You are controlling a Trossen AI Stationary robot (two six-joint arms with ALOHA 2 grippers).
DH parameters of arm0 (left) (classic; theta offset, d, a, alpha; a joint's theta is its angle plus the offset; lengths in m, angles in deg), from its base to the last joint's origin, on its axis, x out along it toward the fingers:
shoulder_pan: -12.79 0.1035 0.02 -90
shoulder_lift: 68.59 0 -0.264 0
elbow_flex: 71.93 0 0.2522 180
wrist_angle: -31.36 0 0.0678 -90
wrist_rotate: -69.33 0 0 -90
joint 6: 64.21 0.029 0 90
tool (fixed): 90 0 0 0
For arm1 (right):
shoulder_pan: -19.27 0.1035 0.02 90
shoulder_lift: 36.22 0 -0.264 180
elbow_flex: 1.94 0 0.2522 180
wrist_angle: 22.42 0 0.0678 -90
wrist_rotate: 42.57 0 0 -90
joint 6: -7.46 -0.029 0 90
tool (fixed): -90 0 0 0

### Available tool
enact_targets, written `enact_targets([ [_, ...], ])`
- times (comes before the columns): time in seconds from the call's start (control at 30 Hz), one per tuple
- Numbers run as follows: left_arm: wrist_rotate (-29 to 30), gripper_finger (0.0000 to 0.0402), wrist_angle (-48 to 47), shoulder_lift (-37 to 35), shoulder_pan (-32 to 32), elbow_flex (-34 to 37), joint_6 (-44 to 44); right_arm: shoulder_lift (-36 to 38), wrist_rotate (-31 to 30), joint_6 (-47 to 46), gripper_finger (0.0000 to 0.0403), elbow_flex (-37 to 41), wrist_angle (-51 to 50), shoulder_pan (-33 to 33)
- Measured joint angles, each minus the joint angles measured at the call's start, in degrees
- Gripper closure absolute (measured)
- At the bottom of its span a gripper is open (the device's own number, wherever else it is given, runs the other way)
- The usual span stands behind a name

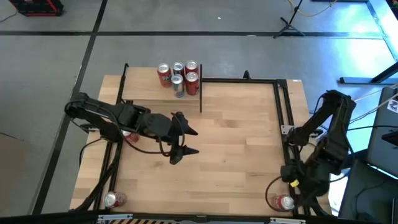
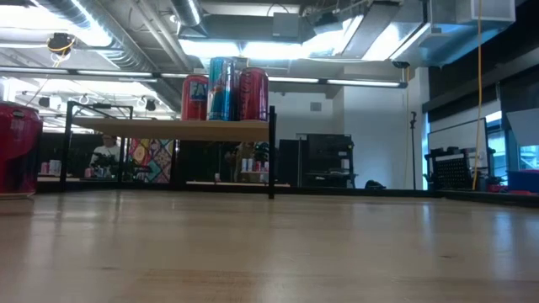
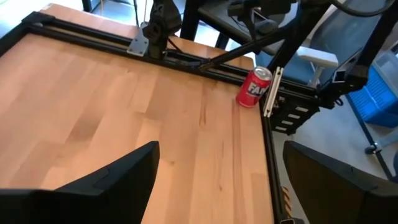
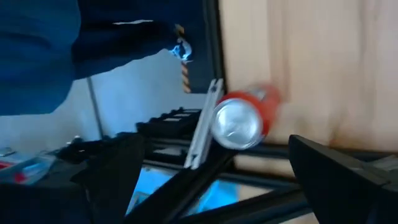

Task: Place canned beverage on shelf
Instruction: Put the red soda can on the shelf aligned with the other red soda can

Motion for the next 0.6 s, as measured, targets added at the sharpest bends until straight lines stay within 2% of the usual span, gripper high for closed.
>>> enact_targets([
  [0.2, 0.0, 0.0072, 0.1, 0.0, 0.0, 0.0, -0.2, -2.2, 0.1, -6.0, 0.002, 0.0, 1.2, 4.4],
  [0.4, 0.0, 0.0072, 0.1, 0.0, 0.0, 0.0, -0.2, -8.7, -0.4, -5.6, 0.002, 0.0, -1.9, 7.0],
  [0.6, 0.0, 0.0072, 0.1, 0.0, 0.0, 0.0, -0.2, -13.8, -1.8, -4.9, 0.002, 0.0, -5.2, 6.8],
])
